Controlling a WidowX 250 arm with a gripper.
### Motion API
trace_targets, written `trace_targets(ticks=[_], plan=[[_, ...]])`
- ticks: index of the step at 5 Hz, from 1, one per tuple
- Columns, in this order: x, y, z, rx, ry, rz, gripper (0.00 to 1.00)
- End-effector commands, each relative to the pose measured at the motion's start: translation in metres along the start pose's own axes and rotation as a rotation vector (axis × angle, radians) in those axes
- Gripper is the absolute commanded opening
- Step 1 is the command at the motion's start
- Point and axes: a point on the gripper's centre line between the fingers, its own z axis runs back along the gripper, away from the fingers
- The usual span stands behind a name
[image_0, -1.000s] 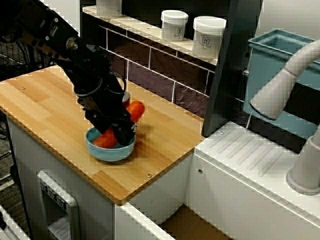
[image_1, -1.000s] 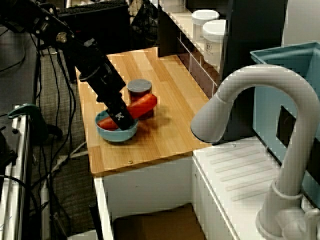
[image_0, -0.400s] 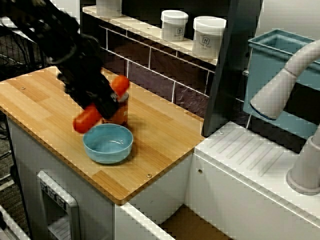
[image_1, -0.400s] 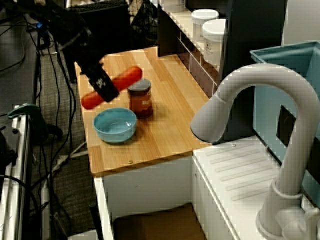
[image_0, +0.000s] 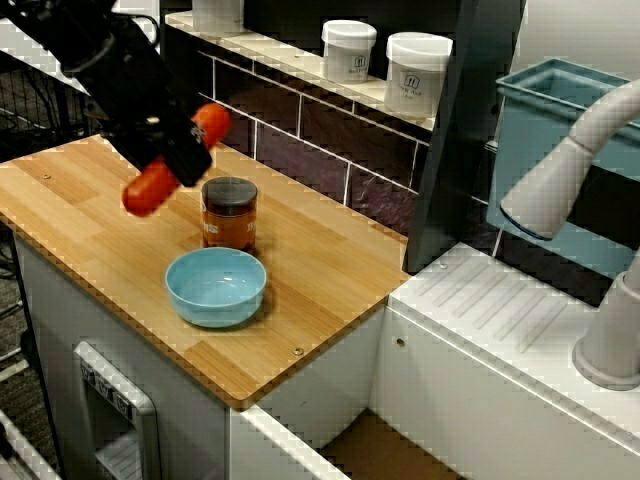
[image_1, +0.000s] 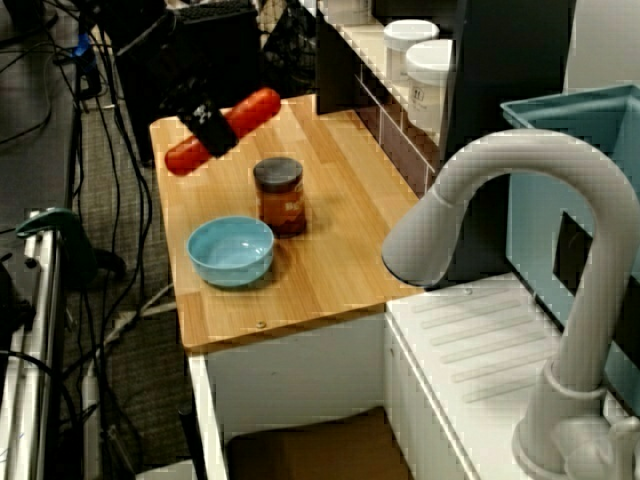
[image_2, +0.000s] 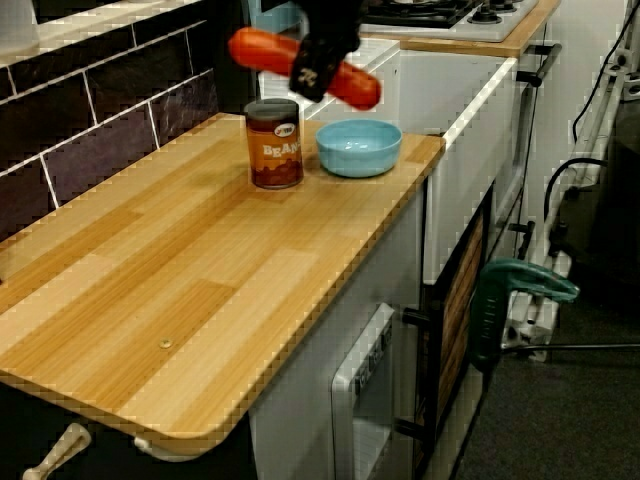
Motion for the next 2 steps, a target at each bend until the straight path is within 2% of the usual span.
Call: trace_targets(ticks=[1,2], plan=[[0.046,0.063,0.016,0.051,-0.074,0.016,0.00],[0.053,0.094,0.020,0.064,-0.072,0.017,0.00]])
